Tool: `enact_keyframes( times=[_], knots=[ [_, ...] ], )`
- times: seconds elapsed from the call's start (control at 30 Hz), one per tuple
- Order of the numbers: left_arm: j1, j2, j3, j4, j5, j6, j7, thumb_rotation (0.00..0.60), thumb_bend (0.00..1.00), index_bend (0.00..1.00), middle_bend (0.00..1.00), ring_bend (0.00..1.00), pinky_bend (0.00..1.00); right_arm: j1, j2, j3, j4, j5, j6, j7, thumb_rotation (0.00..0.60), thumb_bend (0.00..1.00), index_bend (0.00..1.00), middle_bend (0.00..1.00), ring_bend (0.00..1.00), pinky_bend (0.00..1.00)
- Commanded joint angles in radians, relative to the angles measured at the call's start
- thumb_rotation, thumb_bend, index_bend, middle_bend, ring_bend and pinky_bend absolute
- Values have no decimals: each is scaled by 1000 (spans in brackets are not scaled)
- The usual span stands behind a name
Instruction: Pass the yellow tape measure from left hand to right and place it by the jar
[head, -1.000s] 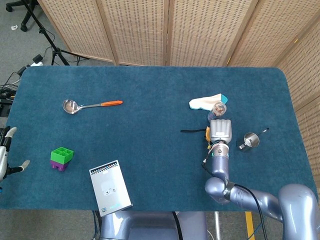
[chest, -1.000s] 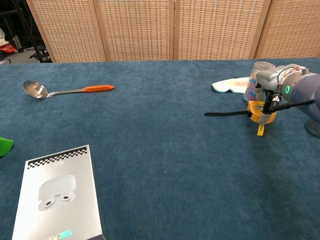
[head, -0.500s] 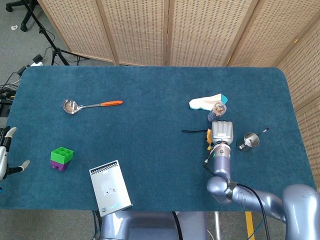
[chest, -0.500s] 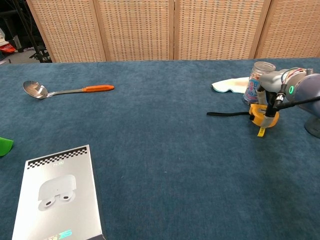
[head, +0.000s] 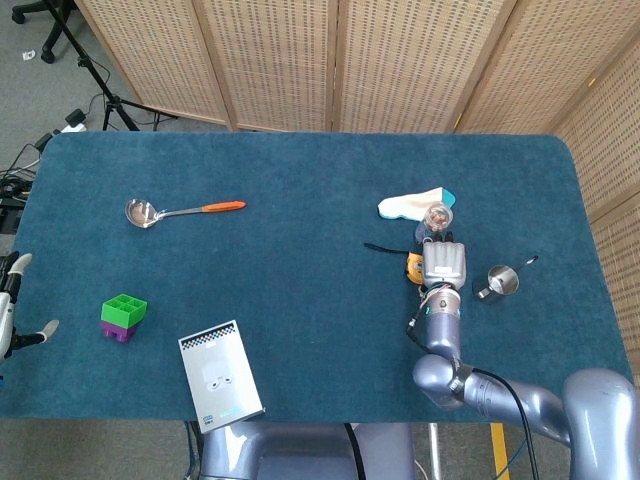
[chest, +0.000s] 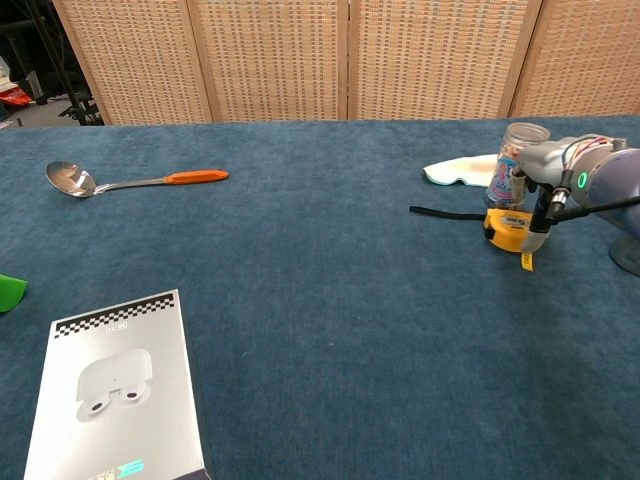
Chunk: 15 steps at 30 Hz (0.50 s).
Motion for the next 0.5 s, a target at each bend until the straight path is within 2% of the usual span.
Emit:
enact_keyframes(
  times=[0.03,0.2,0.3,0.5],
  knots=[
    [0,0,0,-1,1,0,-1,600,213,52,0,0,0,1,0,0,-1,8,4,-7,600,156,265,121,112,336],
    [0,1,1,-3,3,-1,-3,600,213,52,0,0,0,10,-3,-12,5,40,41,-64,600,156,265,163,117,336],
    [0,2,2,-4,4,-2,-3,600,212,52,0,0,0,14,-3,-5,0,74,55,-95,600,156,304,192,136,336],
    [1,3,1,-5,4,-2,-6,600,213,52,0,0,0,19,-4,-2,-1,107,75,-135,600,156,322,198,142,336]
  ],
)
